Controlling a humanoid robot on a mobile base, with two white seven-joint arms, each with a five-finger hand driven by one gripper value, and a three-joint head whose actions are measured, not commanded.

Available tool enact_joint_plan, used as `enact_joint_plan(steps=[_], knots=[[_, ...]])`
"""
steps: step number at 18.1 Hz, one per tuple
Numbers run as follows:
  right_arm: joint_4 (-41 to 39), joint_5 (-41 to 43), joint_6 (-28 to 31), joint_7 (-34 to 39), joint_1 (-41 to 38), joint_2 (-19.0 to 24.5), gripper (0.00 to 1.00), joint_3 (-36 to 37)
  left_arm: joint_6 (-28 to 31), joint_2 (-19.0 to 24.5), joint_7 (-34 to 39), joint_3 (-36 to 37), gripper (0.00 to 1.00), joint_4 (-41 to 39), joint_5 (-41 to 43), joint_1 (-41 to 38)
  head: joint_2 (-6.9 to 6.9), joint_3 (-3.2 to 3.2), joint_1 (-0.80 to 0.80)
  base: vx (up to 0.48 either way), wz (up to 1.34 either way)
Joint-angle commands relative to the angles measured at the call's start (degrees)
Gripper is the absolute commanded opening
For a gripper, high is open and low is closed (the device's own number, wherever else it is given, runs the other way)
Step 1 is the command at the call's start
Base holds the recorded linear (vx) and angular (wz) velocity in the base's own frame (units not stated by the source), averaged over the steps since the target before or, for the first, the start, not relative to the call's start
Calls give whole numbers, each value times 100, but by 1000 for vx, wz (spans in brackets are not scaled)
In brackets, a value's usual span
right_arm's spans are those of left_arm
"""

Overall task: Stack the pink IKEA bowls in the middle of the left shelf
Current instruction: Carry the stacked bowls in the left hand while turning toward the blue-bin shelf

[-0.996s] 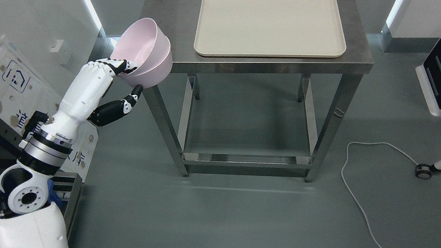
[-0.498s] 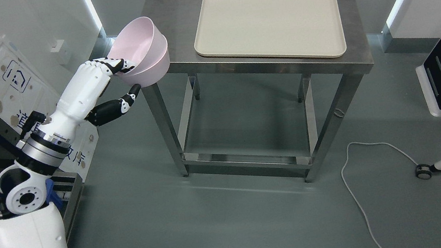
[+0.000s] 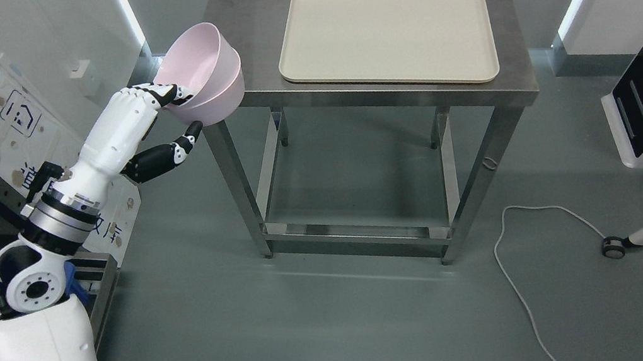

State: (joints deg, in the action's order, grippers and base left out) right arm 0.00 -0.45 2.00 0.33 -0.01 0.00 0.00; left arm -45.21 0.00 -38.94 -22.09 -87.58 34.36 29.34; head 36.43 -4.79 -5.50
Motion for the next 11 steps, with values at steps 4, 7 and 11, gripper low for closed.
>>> enact_joint_plan(steps=[4, 7, 11], knots=[[-193, 45, 2, 3, -166, -100, 100, 70, 21, 100, 1, -67, 3, -4, -8, 1, 0, 0, 0, -9, -33], [-193, 45, 2, 3, -166, -100, 100, 70, 21, 100, 1, -67, 3, 5, -8, 1, 0, 0, 0, 7, 20], [-193, 45, 2, 3, -166, -100, 100, 70, 21, 100, 1, -67, 3, 13, -8, -7, 0, 0, 0, 0, 0]])
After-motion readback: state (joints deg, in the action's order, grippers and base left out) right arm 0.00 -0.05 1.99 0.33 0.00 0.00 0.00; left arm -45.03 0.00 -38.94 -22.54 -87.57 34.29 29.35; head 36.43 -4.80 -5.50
